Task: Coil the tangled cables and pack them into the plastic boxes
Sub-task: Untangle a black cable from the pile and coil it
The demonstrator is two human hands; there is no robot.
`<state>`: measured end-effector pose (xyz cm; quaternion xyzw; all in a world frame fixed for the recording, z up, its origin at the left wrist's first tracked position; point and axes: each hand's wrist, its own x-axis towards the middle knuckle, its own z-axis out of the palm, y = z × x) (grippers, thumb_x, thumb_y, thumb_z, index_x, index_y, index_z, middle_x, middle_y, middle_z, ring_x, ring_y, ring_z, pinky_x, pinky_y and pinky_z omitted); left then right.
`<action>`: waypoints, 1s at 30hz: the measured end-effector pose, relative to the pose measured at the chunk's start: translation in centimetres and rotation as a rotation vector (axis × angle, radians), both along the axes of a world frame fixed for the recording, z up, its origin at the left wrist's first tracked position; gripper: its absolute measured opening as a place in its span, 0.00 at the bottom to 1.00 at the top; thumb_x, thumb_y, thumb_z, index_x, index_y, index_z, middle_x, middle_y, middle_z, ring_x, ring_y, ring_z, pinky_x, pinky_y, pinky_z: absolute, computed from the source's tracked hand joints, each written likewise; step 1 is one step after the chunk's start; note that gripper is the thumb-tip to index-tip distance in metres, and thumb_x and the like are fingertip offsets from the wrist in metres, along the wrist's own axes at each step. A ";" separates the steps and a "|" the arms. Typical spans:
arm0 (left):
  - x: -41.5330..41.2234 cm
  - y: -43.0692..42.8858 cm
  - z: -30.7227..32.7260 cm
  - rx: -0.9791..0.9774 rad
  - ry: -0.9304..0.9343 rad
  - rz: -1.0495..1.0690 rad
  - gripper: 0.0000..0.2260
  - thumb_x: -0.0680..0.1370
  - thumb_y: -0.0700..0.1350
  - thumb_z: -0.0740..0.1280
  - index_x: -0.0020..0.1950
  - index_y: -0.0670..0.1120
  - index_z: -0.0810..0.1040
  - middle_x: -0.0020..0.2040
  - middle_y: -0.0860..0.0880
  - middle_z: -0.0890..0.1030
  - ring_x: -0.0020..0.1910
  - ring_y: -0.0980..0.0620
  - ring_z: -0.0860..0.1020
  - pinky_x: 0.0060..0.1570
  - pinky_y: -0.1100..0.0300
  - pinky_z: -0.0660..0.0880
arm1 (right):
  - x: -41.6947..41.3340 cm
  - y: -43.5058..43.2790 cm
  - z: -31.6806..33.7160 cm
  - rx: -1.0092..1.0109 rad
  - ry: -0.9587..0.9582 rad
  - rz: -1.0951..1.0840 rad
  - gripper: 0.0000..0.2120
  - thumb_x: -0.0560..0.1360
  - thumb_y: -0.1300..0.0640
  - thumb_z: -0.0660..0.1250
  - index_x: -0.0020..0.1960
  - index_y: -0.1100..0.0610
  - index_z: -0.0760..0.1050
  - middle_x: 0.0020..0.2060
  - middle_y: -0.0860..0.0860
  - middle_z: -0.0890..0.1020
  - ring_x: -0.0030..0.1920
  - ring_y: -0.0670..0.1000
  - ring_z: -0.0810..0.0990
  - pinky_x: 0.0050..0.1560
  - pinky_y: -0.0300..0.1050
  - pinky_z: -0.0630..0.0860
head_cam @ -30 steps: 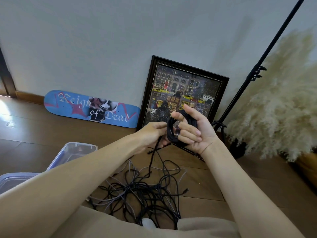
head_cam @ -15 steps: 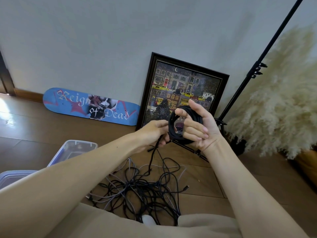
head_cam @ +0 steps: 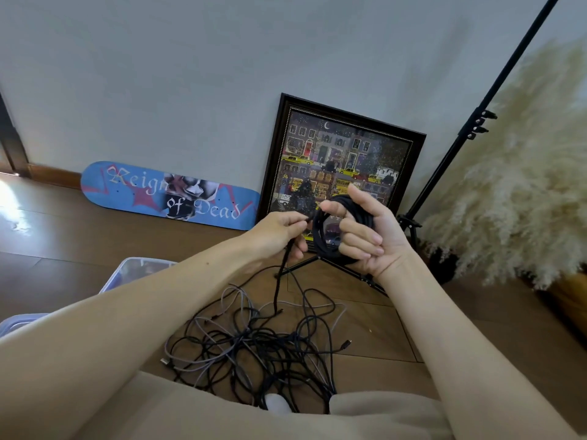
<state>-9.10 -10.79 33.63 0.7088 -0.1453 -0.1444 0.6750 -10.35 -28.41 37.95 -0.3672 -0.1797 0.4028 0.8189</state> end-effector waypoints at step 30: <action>-1.7 -1.8 -0.6 0.269 0.137 -0.311 0.05 0.81 0.41 0.60 0.49 0.41 0.73 0.38 0.44 0.79 0.34 0.53 0.79 0.37 0.63 0.75 | -0.5 3.4 0.3 -0.659 -0.575 -0.963 0.31 0.82 0.45 0.54 0.75 0.66 0.54 0.32 0.63 0.82 0.26 0.57 0.79 0.34 0.49 0.76</action>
